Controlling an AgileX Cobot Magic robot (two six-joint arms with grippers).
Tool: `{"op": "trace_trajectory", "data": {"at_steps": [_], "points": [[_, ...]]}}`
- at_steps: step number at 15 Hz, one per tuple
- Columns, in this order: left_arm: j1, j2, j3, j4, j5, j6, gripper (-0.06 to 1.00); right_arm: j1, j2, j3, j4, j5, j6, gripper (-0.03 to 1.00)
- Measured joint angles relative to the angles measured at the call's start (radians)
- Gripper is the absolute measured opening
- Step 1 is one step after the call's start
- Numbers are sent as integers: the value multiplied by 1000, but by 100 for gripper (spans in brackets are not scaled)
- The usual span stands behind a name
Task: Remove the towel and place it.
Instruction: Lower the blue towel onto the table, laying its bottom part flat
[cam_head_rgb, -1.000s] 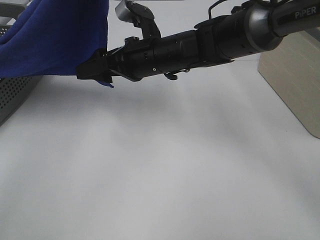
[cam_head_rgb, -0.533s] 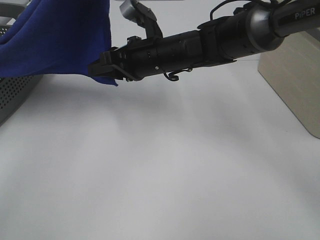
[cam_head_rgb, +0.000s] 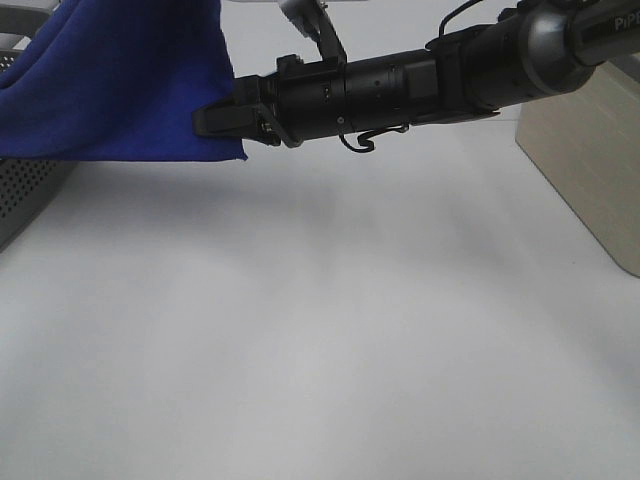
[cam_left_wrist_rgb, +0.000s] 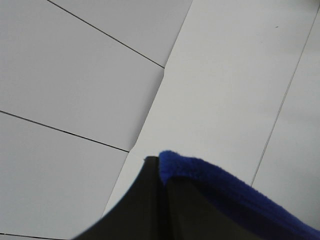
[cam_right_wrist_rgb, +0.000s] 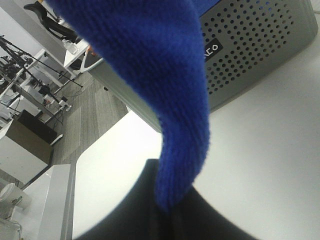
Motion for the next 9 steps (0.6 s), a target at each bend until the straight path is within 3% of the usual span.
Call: {"op": "trace_trajectory", "data": {"at_steps": [4, 6, 9], "points": [[0, 0, 0, 0, -22, 0, 0, 0, -1, 0, -23, -36, 51, 2], [0, 0, 0, -1, -22, 0, 0, 0, -8, 0, -134, -65, 158, 2], [0, 0, 0, -25, -22, -2, 0, 0, -76, -3, -381, -111, 366, 2]]}}
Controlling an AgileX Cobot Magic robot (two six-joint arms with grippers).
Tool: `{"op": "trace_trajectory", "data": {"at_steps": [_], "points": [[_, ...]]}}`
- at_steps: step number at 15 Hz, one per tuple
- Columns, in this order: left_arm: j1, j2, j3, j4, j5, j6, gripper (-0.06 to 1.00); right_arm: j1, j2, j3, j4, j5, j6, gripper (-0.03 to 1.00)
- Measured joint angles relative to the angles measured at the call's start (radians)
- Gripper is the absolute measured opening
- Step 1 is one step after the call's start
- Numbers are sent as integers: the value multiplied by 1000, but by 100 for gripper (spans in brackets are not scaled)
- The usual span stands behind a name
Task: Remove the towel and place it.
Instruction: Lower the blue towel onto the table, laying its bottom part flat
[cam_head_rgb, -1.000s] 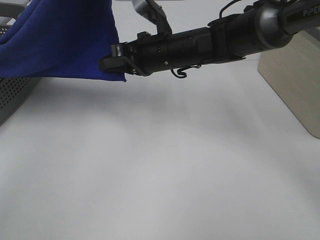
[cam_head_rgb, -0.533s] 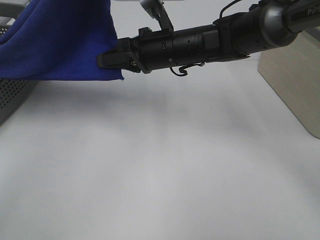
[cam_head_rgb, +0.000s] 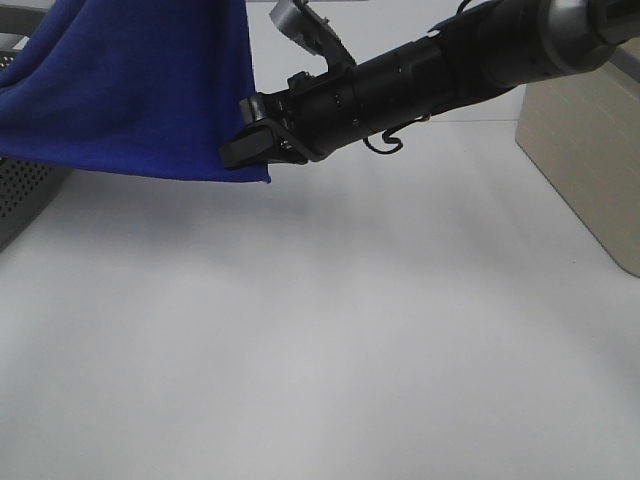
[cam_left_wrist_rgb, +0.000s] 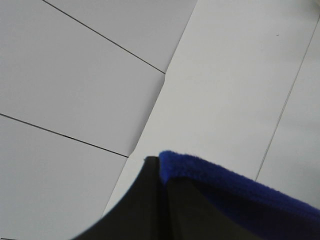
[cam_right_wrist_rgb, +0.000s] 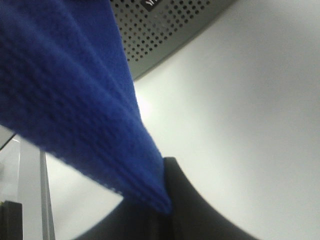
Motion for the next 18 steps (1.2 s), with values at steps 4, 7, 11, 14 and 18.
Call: {"op": "trace_trajectory", "data": {"at_steps": [4, 7, 11, 14, 18], "points": [[0, 0, 0, -18, 0, -28, 0, 0, -127, 0, -239, -33, 192, 2], [0, 0, 0, -20, -11, -47, 0, -14, -237, -9, -441, -35, 342, 2], [0, 0, 0, -34, -143, -51, 0, -82, -352, -165, -767, 80, 590, 2], [0, 0, 0, -100, -384, -72, 0, -82, -371, -440, -1103, 294, 710, 2], [0, 0, 0, -144, -574, -80, 0, -82, -371, -574, -1348, 384, 756, 2]]}}
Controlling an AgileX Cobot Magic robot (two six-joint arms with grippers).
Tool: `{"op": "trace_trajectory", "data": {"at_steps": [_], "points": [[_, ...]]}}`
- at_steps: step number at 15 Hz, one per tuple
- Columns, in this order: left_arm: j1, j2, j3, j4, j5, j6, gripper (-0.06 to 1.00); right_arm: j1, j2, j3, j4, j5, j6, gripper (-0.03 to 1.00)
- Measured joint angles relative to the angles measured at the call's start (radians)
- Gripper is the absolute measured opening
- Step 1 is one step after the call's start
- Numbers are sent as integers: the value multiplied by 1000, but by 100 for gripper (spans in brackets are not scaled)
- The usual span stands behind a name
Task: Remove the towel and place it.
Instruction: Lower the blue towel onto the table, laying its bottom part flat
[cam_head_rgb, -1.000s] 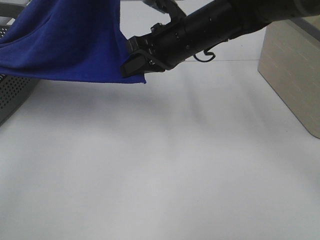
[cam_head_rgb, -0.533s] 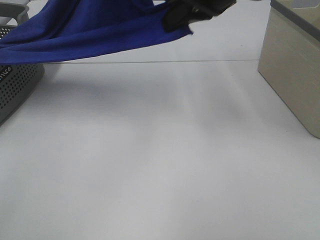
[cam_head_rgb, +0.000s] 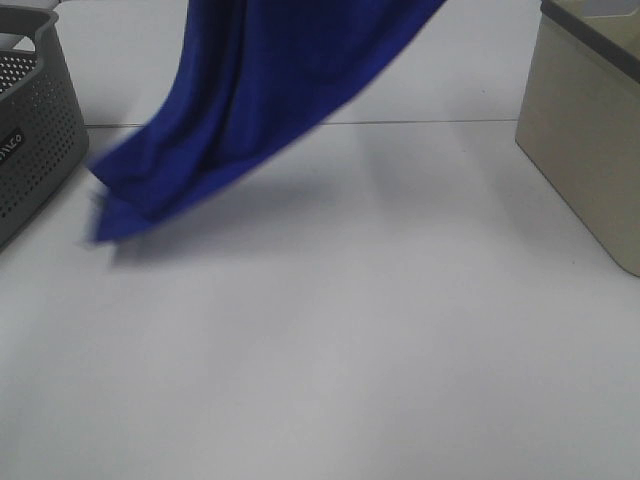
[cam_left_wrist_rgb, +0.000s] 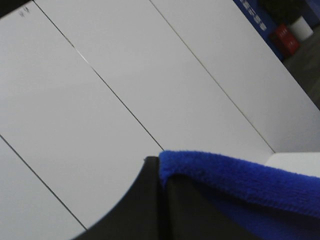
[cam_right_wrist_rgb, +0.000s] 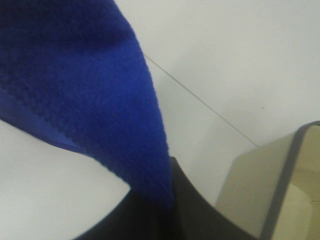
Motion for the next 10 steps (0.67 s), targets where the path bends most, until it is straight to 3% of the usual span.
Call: {"op": "trace_trajectory", "data": {"at_steps": [5, 6, 10], "points": [[0, 0, 0, -3, -56, -2, 0, 0, 0, -28, -155, -37, 11, 2], [0, 0, 0, -3, -58, -2, 0, 0, 0, -28, -243, -128, 54, 2], [21, 19, 0, -3, -155, -2, 0, 0, 0, -28, -343, -378, 118, 2]]}}
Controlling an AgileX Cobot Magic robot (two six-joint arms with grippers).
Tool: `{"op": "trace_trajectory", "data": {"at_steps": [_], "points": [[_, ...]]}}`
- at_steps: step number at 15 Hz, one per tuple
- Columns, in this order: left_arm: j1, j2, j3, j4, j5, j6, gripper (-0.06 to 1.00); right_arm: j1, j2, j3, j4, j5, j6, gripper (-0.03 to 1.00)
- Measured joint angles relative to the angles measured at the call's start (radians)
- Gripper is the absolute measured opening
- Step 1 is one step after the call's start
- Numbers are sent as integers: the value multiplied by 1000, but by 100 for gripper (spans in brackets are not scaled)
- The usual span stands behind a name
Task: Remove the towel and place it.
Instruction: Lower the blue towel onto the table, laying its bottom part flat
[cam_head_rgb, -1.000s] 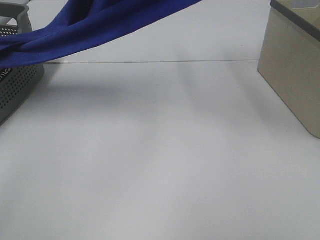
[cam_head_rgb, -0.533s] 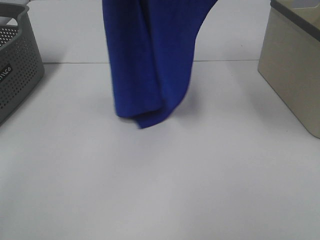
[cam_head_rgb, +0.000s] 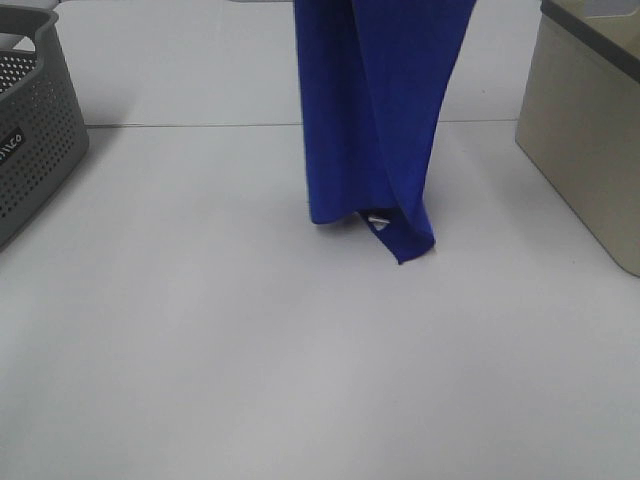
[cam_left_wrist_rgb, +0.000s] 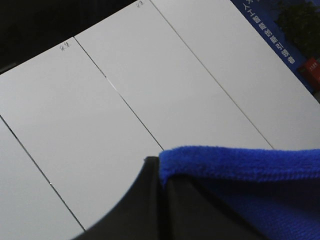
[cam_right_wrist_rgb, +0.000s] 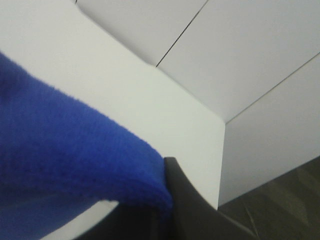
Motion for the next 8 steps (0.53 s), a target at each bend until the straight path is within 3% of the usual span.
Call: {"op": "trace_trajectory", "data": {"at_steps": [4, 8], "points": [[43, 41, 0, 0, -114, 0, 0, 0, 1, 0, -98, -226, 82, 2], [105, 67, 0, -10, -180, 0, 0, 0, 48, 0, -123, -384, 107, 2]]}}
